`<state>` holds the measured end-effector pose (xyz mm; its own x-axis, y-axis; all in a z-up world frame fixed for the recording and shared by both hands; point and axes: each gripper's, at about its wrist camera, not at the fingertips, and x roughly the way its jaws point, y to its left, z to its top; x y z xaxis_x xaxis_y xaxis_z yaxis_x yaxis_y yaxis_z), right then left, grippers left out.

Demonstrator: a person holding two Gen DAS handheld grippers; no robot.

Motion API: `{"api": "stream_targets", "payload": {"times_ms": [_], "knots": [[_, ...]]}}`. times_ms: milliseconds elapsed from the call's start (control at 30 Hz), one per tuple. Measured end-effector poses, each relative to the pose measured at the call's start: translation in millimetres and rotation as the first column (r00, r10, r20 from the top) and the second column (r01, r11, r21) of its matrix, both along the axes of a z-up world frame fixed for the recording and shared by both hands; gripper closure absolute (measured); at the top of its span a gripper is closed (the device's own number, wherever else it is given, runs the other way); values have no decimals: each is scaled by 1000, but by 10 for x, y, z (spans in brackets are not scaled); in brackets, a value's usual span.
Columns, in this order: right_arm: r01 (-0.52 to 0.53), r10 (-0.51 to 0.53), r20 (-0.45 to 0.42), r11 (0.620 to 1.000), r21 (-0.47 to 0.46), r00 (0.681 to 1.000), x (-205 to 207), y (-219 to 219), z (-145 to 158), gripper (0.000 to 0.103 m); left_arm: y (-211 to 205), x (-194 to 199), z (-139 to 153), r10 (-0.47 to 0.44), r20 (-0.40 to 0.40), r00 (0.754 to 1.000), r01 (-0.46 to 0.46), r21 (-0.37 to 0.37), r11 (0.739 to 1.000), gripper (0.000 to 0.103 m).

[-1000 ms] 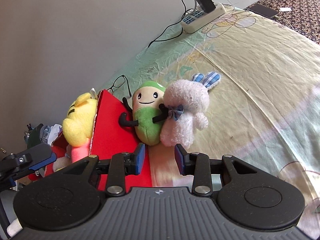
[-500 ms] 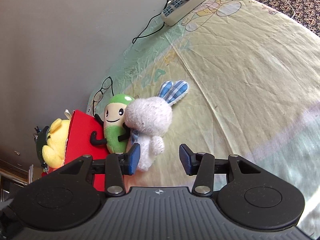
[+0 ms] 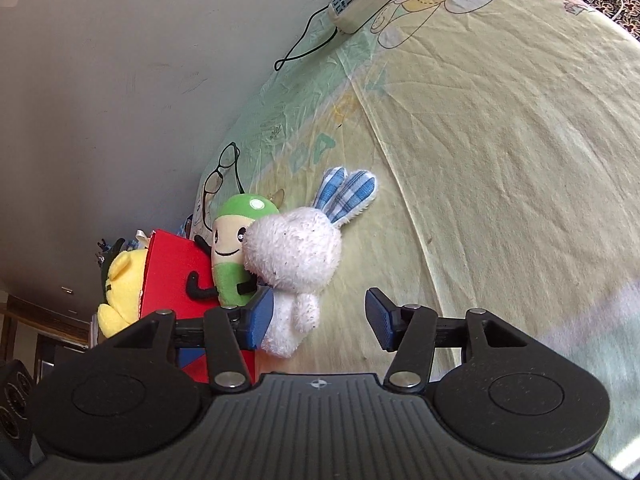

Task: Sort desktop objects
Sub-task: 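Close both tools on the body of the white bunny plush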

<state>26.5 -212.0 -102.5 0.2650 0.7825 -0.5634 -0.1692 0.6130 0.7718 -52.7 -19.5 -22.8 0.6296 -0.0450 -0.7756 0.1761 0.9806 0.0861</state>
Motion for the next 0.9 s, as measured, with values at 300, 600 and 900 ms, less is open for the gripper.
{"api": "stream_targets", "payload": {"times_ms": [300,600,900], "knots": [[-42,44,-46,998,46,998,212,124,-112,45,200,300,-221,71,-91,993,-77,-61,995,8],[-84,89,-72,995,62,993,408,379,-243,44,299,440,-347,94,-130,987,-103,-66,993,12],[-122,125,-38,989,82,991,559,574,-251,37,198,546,-398,76,-121,990,-77,-6,997,12]]}}
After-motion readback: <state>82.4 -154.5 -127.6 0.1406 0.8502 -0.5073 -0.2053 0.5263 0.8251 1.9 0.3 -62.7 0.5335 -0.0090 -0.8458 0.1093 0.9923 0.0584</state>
